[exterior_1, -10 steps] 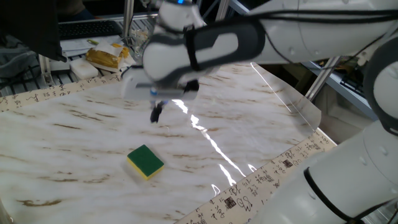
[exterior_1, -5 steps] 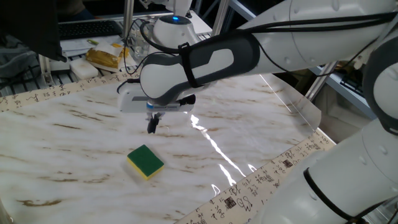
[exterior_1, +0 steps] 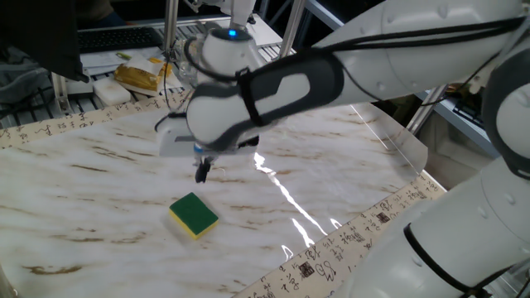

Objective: Clean the tabletop with a sponge

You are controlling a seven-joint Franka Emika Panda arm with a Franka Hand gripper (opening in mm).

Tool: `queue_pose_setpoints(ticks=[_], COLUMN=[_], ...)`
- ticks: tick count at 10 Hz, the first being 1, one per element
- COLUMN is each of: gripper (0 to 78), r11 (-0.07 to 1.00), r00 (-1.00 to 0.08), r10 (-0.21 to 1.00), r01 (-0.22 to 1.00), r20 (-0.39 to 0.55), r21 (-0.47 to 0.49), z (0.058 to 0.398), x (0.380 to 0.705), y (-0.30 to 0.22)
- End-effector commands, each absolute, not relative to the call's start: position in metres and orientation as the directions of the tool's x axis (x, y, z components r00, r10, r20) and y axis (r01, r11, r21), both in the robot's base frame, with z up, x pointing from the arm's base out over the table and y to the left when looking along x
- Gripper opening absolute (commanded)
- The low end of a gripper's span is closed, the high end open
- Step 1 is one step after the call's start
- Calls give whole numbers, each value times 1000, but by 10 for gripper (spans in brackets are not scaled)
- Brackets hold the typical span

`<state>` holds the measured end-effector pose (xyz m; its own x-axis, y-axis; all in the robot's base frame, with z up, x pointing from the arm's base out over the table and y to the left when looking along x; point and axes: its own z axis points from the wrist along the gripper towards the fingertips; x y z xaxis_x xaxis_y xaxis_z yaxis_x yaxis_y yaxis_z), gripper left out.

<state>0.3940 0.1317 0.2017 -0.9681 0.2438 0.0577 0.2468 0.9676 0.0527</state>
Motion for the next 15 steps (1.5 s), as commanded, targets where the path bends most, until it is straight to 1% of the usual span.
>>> queue_pose_setpoints(ticks=[1, 4, 15], gripper=[0, 0, 0], r11=[971, 973, 978], r00=[-972, -974, -977], r10=[236, 228, 210], r01=[237, 228, 208], r20=[20, -2, -48], r21=[45, 36, 33], z=[172, 158, 127], x=[388, 389, 390], y=[138, 139, 138])
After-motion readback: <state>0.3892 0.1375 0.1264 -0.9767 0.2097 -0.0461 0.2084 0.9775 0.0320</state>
